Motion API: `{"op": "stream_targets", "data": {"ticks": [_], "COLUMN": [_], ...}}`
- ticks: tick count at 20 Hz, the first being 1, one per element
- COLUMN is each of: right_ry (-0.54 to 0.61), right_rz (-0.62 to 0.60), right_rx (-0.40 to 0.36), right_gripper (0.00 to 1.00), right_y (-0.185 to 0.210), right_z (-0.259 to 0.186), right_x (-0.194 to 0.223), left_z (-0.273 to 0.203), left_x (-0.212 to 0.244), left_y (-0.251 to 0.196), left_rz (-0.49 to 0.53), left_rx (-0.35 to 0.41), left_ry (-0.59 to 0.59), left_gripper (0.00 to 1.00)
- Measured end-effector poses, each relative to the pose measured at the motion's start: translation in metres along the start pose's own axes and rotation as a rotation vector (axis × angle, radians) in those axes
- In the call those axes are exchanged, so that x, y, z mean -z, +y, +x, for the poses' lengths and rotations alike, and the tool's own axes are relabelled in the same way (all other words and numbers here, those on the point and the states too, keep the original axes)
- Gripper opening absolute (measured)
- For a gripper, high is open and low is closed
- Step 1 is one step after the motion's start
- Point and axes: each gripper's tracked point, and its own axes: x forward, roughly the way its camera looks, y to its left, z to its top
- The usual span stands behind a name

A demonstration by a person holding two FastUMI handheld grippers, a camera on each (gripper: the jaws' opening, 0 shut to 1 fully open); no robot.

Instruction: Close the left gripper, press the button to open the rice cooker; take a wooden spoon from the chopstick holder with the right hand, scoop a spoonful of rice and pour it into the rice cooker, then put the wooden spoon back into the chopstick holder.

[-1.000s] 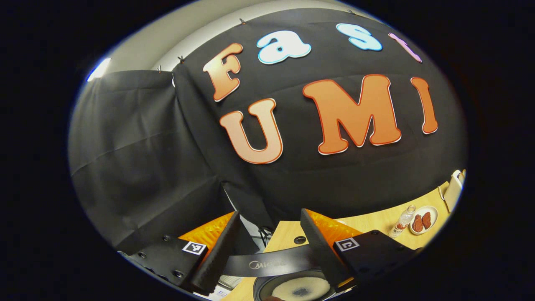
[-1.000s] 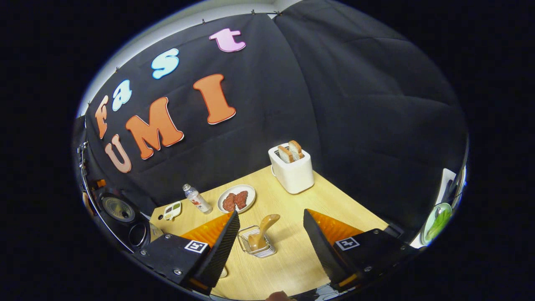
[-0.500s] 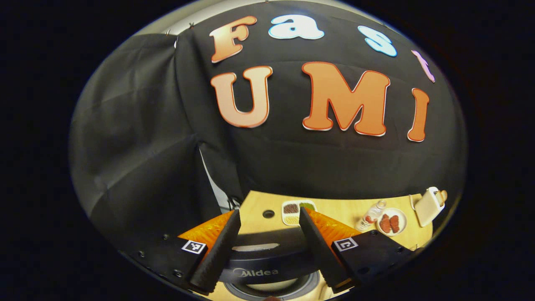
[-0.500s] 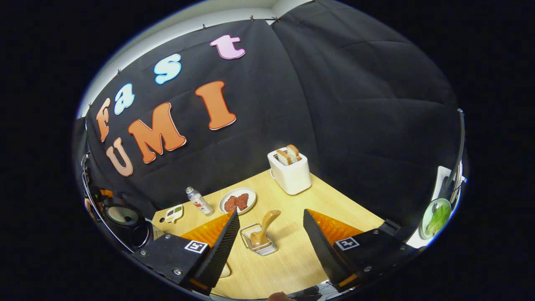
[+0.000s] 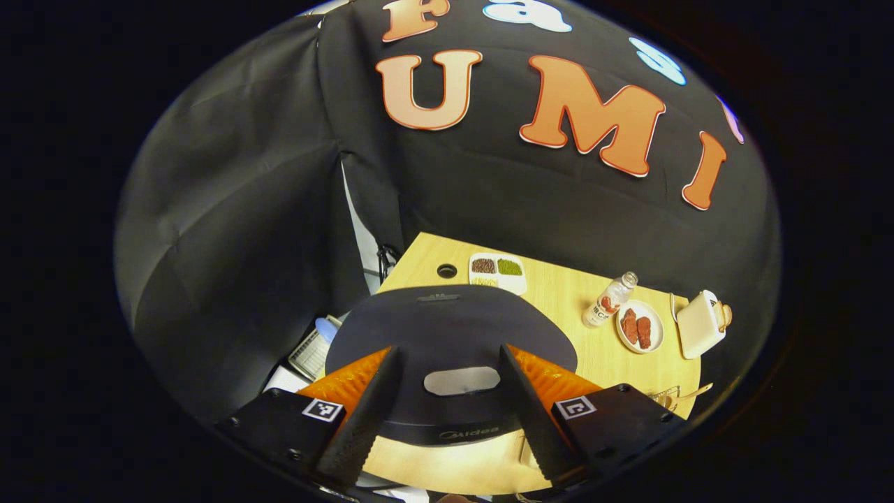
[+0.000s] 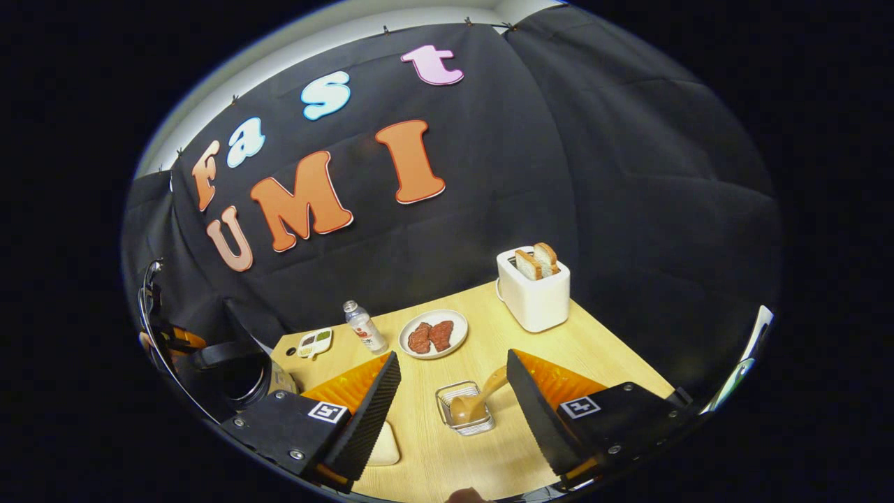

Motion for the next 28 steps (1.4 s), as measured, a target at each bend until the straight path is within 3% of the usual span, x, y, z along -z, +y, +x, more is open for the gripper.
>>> {"op": "stream_targets", "data": {"ticks": [3, 8, 10, 13, 17, 20, 24, 28], "right_ry": [0.006, 0.011, 0.011, 0.015, 0.010, -0.021, -0.084, -0.146], "right_rz": [-0.007, -0.023, -0.025, -0.018, -0.012, -0.085, -0.173, -0.242], "right_rx": [-0.046, -0.078, -0.076, -0.073, -0.089, -0.078, -0.044, -0.003], "right_gripper": [0.95, 0.95, 0.95, 0.95, 0.95, 0.95, 0.95, 0.95], "right_y": [0.012, 0.014, 0.010, 0.006, 0.009, 0.007, 0.009, 0.016], "right_z": [0.007, 0.011, 0.011, 0.012, 0.013, 0.012, 0.002, -0.013], "right_x": [0.002, 0.003, 0.003, 0.006, 0.008, -0.004, -0.030, -0.050], "left_z": [0.004, 0.027, 0.034, 0.040, 0.042, 0.028, -0.032, -0.121], "left_x": [0.042, 0.106, 0.105, 0.104, 0.100, 0.094, 0.021, -0.062], "left_y": [-0.013, -0.014, -0.015, -0.019, -0.023, -0.030, -0.064, -0.110], "left_rz": [0.010, -0.019, -0.028, -0.042, -0.054, -0.045, 0.052, 0.064], "left_rx": [-0.014, -0.078, -0.086, -0.105, -0.120, -0.077, 0.069, 0.280], "left_ry": [0.130, 0.433, 0.463, 0.454, 0.379, 0.280, -0.056, -0.360], "left_gripper": [0.93, 1.00, 0.96, 1.00, 1.00, 1.00, 0.97, 0.99]}}
